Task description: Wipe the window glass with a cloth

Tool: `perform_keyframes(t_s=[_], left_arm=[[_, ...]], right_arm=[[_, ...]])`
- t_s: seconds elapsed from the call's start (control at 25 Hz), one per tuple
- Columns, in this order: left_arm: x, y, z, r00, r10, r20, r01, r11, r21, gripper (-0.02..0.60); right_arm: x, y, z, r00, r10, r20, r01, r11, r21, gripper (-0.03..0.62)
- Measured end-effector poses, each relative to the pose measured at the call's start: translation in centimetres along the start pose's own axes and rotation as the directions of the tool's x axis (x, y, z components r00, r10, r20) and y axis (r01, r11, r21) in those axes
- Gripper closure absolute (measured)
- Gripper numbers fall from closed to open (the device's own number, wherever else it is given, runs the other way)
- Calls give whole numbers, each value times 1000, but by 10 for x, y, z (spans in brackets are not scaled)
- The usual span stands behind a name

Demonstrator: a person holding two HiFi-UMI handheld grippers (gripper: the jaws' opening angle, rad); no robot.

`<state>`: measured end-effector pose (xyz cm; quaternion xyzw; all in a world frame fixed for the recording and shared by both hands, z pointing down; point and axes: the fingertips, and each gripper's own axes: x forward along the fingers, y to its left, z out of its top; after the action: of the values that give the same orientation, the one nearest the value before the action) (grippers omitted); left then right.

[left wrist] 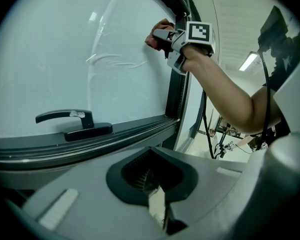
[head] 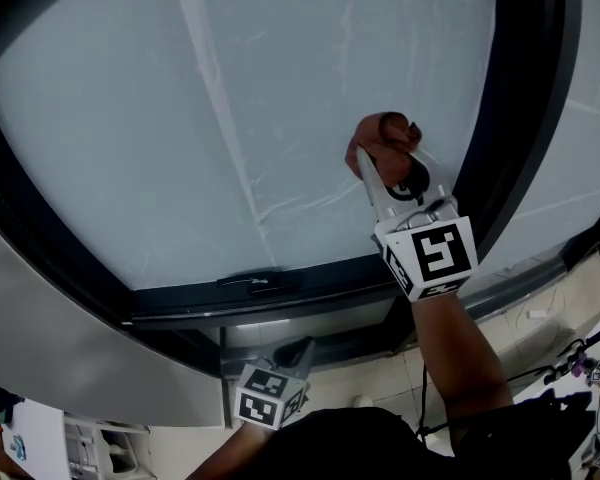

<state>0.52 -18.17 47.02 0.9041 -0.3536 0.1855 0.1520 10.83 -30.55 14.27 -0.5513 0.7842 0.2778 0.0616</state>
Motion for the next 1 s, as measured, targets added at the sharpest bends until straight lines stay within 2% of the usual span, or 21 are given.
perform_keyframes(t_s=[0.12,0.24,0.4,0.56,1.0], left_arm=[[0,2,1,1000,7,3,-7,1000,-8,565],[1,5,2,1000,19,15,-19,1000,-11,565],[0,5,0,1000,26,7,-26,999,-20,565],[3,5,-1,1000,29,8,-28,999,-28,565],[17,-7,-2,1000,-12,-5,12,999,-34,565]], right_arm=[[15,-17,38,997,-18,79,22,998,-56,507],[27,-29,58,993,-37,113,47,995,-84,507],[39,-36,46,996,-50,79,57,995,-83,507],[38,-36,35,993,-61,105,67,997,-48,507],[27,-24,14,989,-83,122,98,987,-124,507]])
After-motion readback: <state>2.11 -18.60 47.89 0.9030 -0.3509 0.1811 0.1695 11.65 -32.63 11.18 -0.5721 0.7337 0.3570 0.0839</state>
